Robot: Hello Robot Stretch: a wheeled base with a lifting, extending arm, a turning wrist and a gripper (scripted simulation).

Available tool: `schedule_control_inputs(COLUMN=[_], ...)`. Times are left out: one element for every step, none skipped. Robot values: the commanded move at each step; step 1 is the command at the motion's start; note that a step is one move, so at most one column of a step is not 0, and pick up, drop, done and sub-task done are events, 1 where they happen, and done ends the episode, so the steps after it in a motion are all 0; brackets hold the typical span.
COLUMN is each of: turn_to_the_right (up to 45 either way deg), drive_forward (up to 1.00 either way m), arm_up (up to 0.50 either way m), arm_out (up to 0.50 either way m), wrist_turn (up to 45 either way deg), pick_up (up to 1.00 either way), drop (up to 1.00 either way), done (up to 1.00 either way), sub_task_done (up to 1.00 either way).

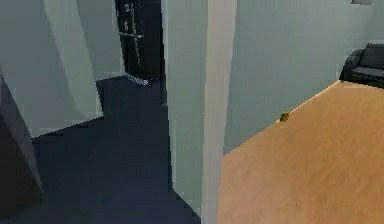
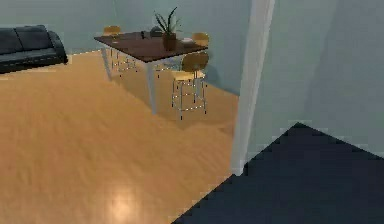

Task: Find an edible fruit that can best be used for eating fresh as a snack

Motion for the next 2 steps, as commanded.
schedule_control_inputs(turn_to_the_right=[-42.0, 0.0], drive_forward=[0.0, 0.05], arm_up=[0.0, 0.0], arm_out=[0.0, 0.0], wrist_turn=[0.0, 0.0], pick_up=[0.0, 0.0], drop=[0.0, 0.0], done=[0.0, 0.0], sub_task_done=[0.0, 0.0])
